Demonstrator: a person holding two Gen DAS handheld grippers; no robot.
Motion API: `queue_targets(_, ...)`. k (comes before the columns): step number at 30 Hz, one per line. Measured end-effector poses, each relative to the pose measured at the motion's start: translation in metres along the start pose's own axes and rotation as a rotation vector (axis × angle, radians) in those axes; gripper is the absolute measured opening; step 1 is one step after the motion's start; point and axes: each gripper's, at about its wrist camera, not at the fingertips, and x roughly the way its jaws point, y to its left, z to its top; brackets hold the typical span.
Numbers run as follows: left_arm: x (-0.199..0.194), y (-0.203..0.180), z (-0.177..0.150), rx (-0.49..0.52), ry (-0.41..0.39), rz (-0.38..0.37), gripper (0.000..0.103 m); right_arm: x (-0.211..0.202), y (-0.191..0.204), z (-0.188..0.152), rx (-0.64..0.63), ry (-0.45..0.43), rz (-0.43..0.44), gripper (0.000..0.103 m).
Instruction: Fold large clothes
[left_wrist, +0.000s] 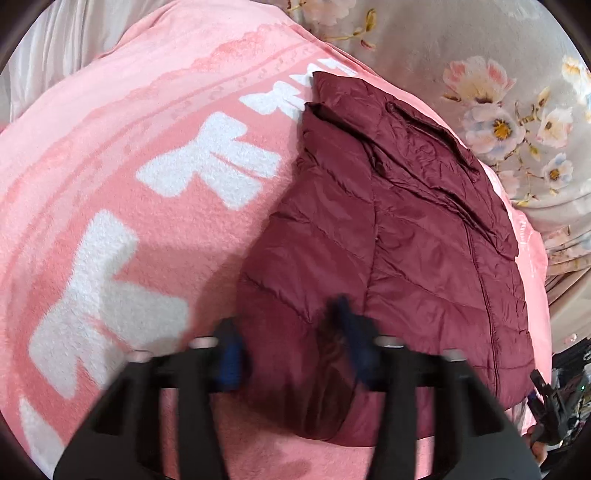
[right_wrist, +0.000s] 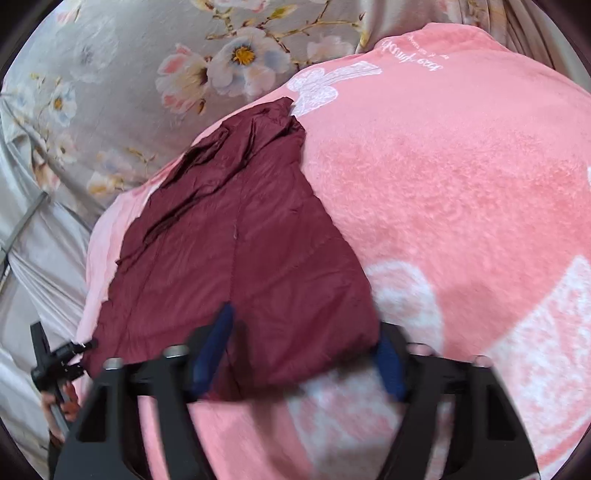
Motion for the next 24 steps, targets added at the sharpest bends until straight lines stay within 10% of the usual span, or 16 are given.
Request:
queue_targets(4, -0.022, -0.002, -0.002, -0.011, -0.016, -0.041, 0.009, -0.014, 0.007, -0.002, 0.025, -0.009, 0.042, 0.008)
queue_targets(18, -0.176, 0.021, -0.069, 0.048, -0.042, -0.181, 0.006, -0.192, 0.033, -0.083, -0.217, -0.084, 0.127, 0.003)
queue_targets(24, -0.266, 0.014, -0.067, 0.048, -0.222, -0.242, 0.006, -0.271, 0.060, -0.083, -0.259, -0.232, 0.209, 0.003)
